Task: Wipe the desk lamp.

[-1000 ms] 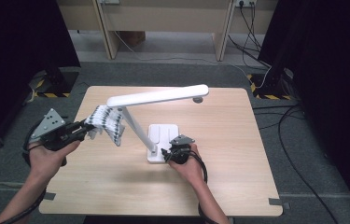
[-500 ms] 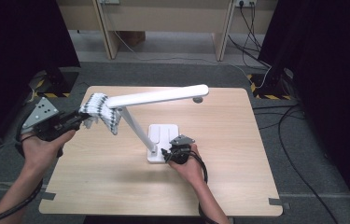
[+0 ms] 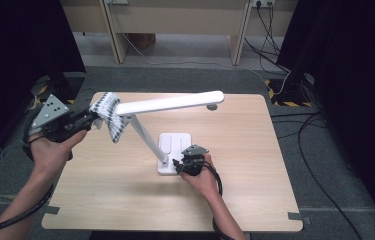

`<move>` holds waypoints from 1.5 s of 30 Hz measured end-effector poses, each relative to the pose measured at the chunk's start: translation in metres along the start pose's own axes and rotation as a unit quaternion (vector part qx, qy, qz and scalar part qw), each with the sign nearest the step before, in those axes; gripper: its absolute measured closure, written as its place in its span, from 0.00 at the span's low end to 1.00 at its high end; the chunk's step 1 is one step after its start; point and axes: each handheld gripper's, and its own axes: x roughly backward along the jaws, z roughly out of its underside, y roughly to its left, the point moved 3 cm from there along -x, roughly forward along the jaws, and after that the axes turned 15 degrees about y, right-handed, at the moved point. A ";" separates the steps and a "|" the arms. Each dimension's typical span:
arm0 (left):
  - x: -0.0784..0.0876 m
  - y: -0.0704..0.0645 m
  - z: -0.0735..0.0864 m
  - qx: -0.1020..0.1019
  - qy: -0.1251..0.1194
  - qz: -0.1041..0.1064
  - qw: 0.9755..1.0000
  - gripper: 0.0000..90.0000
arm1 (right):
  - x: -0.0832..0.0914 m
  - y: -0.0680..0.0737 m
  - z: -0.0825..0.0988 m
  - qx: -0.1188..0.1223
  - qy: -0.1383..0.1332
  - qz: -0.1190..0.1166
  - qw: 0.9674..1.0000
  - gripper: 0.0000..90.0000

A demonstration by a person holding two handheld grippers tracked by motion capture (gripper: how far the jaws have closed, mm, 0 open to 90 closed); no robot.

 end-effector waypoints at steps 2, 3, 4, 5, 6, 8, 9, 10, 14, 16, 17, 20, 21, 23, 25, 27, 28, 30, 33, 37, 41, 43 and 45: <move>-0.002 -0.003 -0.003 -0.001 -0.003 -0.004 1.000 0.89 | 0.000 0.000 0.000 -0.001 0.000 -0.001 1.000 0.53; -0.003 -0.005 -0.005 -0.001 -0.005 -0.004 1.000 0.89 | 0.000 0.001 0.000 -0.004 0.000 -0.001 1.000 0.53; -0.003 -0.005 -0.005 -0.001 -0.005 -0.004 1.000 0.89 | 0.000 0.001 0.000 -0.004 0.000 -0.001 1.000 0.53; -0.003 -0.006 -0.006 0.000 -0.007 -0.006 1.000 0.89 | 0.000 0.001 0.000 -0.004 0.000 -0.001 1.000 0.53; -0.004 -0.009 -0.008 -0.005 -0.010 -0.015 1.000 0.89 | -0.001 0.000 0.000 0.000 0.000 0.000 1.000 0.53; -0.004 -0.012 -0.010 -0.014 -0.011 -0.028 0.999 0.89 | 0.000 0.000 0.000 0.000 0.000 0.000 1.000 0.53; -0.004 -0.014 -0.011 -0.016 -0.013 -0.032 0.999 0.89 | -0.001 0.000 -0.001 0.001 0.000 0.000 1.000 0.53; -0.004 -0.015 -0.011 -0.019 -0.014 -0.036 0.999 0.89 | -0.001 0.000 -0.001 0.001 -0.001 0.000 1.000 0.53; -0.004 -0.014 -0.014 -0.015 -0.019 -0.048 0.999 0.89 | -0.001 0.000 -0.001 0.001 -0.002 -0.001 1.000 0.53; -0.004 -0.012 -0.015 -0.011 -0.022 -0.053 0.998 0.89 | -0.001 0.000 -0.001 0.001 -0.001 -0.001 1.000 0.53; -0.004 -0.012 -0.015 -0.011 -0.022 -0.053 0.998 0.89 | -0.001 0.000 -0.001 0.001 -0.001 -0.001 1.000 0.53; -0.006 -0.013 -0.018 -0.017 -0.023 -0.058 0.998 0.89 | -0.001 0.000 -0.001 0.001 -0.001 -0.002 1.000 0.53; -0.007 -0.015 -0.019 -0.027 -0.024 -0.064 0.997 0.89 | -0.001 0.000 -0.001 0.001 0.000 -0.001 1.000 0.53; -0.008 -0.017 -0.021 -0.033 -0.024 -0.067 0.997 0.89 | -0.001 0.001 -0.002 0.000 0.002 0.000 1.000 0.53; -0.009 -0.020 -0.023 -0.038 -0.026 -0.069 0.997 0.89 | -0.001 0.001 -0.002 0.000 0.000 -0.001 1.000 0.54; -0.010 -0.022 -0.024 -0.040 -0.029 -0.069 0.996 0.89 | -0.001 0.001 -0.002 0.000 0.000 -0.001 1.000 0.54; -0.010 -0.023 -0.024 -0.042 -0.030 -0.069 0.996 0.89 | -0.001 0.001 -0.002 0.000 0.000 -0.001 1.000 0.54; -0.010 -0.025 -0.026 -0.046 -0.033 -0.070 0.996 0.88 | -0.002 0.001 -0.002 0.001 0.000 -0.001 1.000 0.54; -0.009 -0.026 -0.027 -0.047 -0.036 -0.070 0.996 0.88 | -0.001 0.001 -0.002 0.001 0.001 -0.001 1.000 0.54; -0.009 -0.024 -0.027 -0.042 -0.037 -0.060 0.997 0.88 | -0.001 0.001 -0.002 0.001 0.000 -0.001 1.000 0.54; -0.009 -0.025 -0.026 -0.047 -0.039 -0.057 0.996 0.88 | -0.001 0.001 -0.002 0.002 0.002 -0.001 1.000 0.54; -0.010 -0.027 -0.028 -0.053 -0.038 -0.056 0.996 0.88 | -0.002 0.000 -0.002 0.004 0.001 -0.002 1.000 0.54; -0.011 -0.027 -0.029 -0.056 -0.038 -0.054 0.996 0.88 | -0.002 0.000 -0.002 0.004 0.001 -0.002 1.000 0.54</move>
